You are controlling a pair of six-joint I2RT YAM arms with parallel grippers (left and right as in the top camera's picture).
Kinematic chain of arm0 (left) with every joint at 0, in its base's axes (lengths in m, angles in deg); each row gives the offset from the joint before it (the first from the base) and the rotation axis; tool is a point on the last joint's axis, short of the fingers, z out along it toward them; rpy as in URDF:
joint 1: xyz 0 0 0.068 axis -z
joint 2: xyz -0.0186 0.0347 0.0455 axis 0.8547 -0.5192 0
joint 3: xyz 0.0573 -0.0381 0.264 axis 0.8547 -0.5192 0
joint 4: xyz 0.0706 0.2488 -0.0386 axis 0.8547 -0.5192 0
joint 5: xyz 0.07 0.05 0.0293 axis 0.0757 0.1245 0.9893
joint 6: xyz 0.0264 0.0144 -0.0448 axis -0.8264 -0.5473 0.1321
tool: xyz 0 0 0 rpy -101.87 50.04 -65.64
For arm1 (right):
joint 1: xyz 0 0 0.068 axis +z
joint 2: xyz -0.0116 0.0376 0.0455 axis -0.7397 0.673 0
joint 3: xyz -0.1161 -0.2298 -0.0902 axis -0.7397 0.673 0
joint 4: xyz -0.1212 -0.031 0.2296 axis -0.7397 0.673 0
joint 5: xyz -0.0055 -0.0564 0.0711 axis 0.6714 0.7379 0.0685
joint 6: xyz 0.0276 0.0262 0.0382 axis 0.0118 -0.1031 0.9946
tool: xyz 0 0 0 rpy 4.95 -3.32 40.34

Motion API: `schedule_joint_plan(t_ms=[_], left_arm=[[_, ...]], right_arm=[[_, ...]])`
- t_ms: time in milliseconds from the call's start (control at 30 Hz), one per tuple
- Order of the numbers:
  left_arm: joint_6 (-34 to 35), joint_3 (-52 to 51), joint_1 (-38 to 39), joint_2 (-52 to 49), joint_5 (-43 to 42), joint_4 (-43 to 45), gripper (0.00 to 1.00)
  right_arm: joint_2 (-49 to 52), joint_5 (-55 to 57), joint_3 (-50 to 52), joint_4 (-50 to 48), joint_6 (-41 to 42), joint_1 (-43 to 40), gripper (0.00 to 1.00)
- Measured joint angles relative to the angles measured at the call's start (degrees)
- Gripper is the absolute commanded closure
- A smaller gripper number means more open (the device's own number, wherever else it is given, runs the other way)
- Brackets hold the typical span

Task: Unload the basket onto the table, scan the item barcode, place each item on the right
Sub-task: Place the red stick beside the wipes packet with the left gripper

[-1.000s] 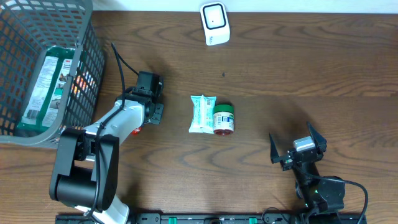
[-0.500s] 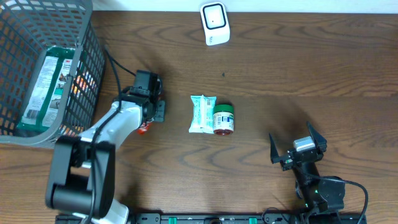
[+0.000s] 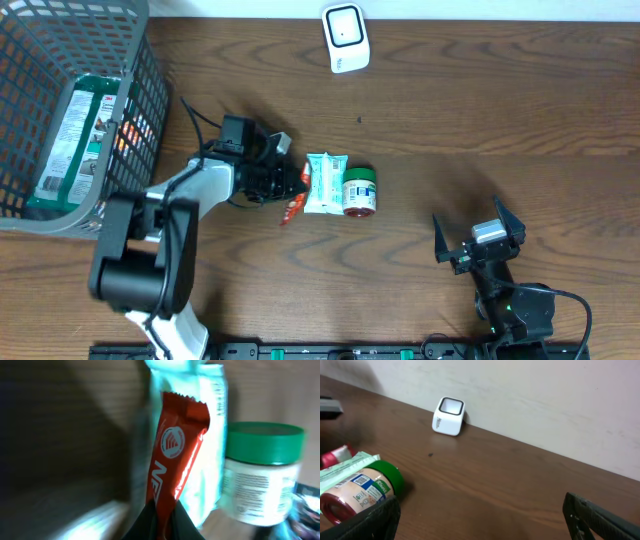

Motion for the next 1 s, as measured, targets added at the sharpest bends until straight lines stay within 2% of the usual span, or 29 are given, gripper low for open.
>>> schedule_joint_plan(t_ms=[67,133,400,533,667,1000], left_arm=[[0.11,0.0,-0.11,-2.12,-5.66,2.89,0.91],[0.22,0.0,-0.24,-2.56,-7.23,3.34,0.88],[0.46,0.0,-1.22,-2.56,-2.38,3.37,0.83],[0.94,0.02,-2.6,-2.56,0.83,3.39,0.63],[0.96,0.85,-3.15,-2.21,2.03,4.17,0.53],[-0.24,1.16,-3.41,0.44,11.23,4.02,0.5]], right_arm=[[0.0,0.0,0.0,0.0,-0.02,0.0,0.01],[0.0,0.0,0.0,0.0,-0.02,0.0,0.01],[0.0,0.0,0.0,0.0,-0.02,0.0,0.01],[0.0,0.0,0.0,0.0,-0.02,0.0,0.01],[0.0,0.0,0.0,0.0,-0.02,0.0,0.01],[0.0,0.0,0.0,0.0,-0.02,0.0,0.01]])
